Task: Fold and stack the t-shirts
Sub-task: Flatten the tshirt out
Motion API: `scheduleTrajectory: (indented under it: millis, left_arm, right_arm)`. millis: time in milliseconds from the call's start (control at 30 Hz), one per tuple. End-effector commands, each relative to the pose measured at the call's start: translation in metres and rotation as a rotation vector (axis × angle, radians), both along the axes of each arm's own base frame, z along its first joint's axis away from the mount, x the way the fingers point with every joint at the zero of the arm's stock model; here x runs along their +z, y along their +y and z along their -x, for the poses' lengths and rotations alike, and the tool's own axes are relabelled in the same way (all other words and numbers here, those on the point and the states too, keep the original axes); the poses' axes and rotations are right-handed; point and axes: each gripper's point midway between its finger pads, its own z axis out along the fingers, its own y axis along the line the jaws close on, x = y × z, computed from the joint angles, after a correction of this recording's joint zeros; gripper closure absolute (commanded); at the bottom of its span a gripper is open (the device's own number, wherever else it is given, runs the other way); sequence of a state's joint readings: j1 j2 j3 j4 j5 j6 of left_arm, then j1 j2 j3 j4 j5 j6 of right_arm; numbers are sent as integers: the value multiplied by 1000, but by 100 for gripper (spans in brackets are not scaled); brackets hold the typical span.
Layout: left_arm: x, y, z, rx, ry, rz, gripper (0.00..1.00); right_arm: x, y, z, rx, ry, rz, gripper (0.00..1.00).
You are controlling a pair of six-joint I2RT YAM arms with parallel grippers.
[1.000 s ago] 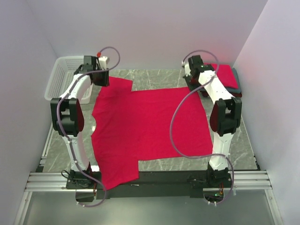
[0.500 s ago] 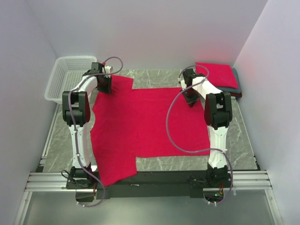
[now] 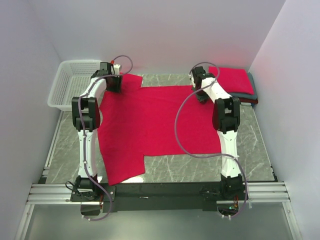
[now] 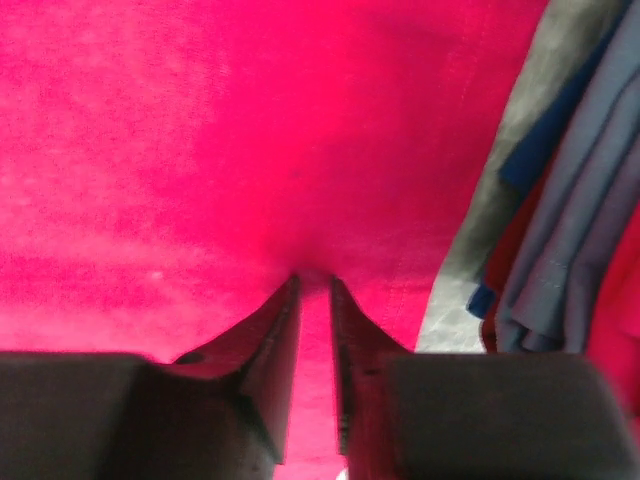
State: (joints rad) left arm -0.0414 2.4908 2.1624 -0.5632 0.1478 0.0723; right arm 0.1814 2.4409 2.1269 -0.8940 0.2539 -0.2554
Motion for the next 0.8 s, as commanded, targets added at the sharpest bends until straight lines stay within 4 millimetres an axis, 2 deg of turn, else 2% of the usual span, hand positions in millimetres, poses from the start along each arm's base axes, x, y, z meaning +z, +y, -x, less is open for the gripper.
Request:
scheduleTrajectory:
  millis: [0,33,67,100,133,167,200,233,267,300,333,367,400,433,467,500,533,567,600,633,667,700,733,767]
  left_arm:
    - [32,-2,9,-52,-15,8,47]
    - [59,-9,12,-91,-53,35,36]
    - [75,-11,15,-108,-77,39,25]
    - [88,-13,19,-132,-97,39,17]
    - [119,-16,28,-152,-139,51,6]
    - [135,-23,34,-186,-164,77,2]
    - [150,-25,41,-213,-187,80,1]
    - [175,-27,55,-228,-225,87,0]
    - [189,-33,64,-259,-245,114,0]
    - [211,-35,79,-274,-279,123,1]
    - [224,-36,87,-280,-305,132,1]
    - [234,-35,94,-281,-329,141,1]
    - [252,-36,112,-280,-361,157,1]
    - [262,-36,120,-272,-386,164,1]
    - [275,-37,123,-271,-441,167,1]
    - [284,-36,141,-257,-469,173,1]
    - [292,-35,145,-243,-513,174,1]
    - [301,-33,149,-226,-558,170,1]
    - [301,-31,163,-208,-576,176,1]
    - [303,-35,171,-246,-593,174,1]
    - [293,-40,187,-321,-554,155,1]
    - [291,-39,198,-408,-565,82,1]
    - [285,-45,209,-476,-537,78,1]
    - [273,-43,220,-569,-509,3,1]
  right_arm:
    - [42,12,-10,20,-82,-83,71]
    - [48,16,1,29,-62,-109,67]
    - [60,20,5,41,-72,-138,59]
    - [95,26,11,66,-130,-182,55]
    - [98,33,23,94,-115,-230,52]
    - [112,36,29,110,-135,-252,44]
    - [146,38,37,132,-197,-280,41]
    - [156,45,48,161,-190,-320,40]
    - [182,47,57,183,-234,-337,39]
    - [194,49,65,194,-246,-354,39]
    - [206,50,71,203,-268,-371,39]
    - [232,52,81,225,-323,-393,39]
    - [243,53,85,233,-355,-404,39]
    - [254,53,89,237,-390,-412,39]
    - [278,55,100,255,-453,-430,39]
    - [291,58,103,292,-497,-443,39]
    - [291,60,108,319,-506,-447,39]
    - [310,60,119,347,-567,-457,40]
    - [308,65,116,368,-613,-478,43]
    - [312,69,123,409,-627,-491,31]
    - [319,72,136,521,-636,-458,21]
    - [305,82,159,609,-547,-504,13]
    - [297,84,169,658,-511,-485,12]
    - [292,83,179,721,-491,-435,12]
